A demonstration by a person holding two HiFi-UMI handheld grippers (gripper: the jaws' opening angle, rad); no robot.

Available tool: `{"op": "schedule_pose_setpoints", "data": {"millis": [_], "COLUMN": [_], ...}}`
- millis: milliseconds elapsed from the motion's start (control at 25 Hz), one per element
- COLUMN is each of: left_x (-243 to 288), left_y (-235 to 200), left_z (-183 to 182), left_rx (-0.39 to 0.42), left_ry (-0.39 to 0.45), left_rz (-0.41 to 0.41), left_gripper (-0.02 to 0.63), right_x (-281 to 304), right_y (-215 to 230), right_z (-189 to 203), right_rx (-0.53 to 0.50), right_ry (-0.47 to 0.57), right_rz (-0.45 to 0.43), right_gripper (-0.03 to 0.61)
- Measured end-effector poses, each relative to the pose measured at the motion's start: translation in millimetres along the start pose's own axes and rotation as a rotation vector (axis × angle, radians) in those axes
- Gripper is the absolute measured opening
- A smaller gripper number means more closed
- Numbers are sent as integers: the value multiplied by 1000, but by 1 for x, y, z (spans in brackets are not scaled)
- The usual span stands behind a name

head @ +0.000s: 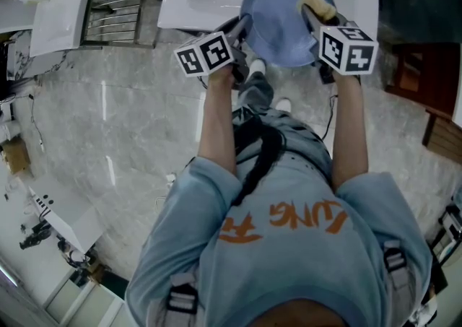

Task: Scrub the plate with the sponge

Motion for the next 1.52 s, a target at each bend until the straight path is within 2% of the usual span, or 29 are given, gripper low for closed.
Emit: {"op": "schedule_pose_setpoints", "data": {"millis": [160,400,640,840,1040,1240,1520], "left_x": [-2,-6,-5,-7,-6,-4,1], "left_y": [-1,-6,-6,-5,-4,-2,4], "left_z": [-3,-6,-7,-10,-8,-8,-3], "left_rx": [-20,-66,-91,-97,-90,-88,-74], "left_ry": [35,95,129,137,137,134,115], "left_rz": [-1,-13,-7,6,19,31,44], "left_gripper": [41,41,41,41,41,41,43], "right_x": [11,24,30,37,37,34,21], "right_y": [-36,-77,-103,-105,-92,-69,-43], "right_z": [2,22,37,41,45,51,44], "right_rx": [-30,-80,-75,-111,-154,-126,-97], "right_ry": [-48,-207,-319,-358,-372,-371,-320], "right_rz": [-164,-322,-468,-433,-345,-250,-166], "right_gripper": [32,32,32,32,32,34,35]}}
Point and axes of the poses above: the fingertips, and each gripper's own axes: x forward along the fingers, y to its right, z out of its underside, the point moved 7 cm from there along -x, backward along the fingers, and after that the axes turned 7 degrees about y, right-handed, at the moved point
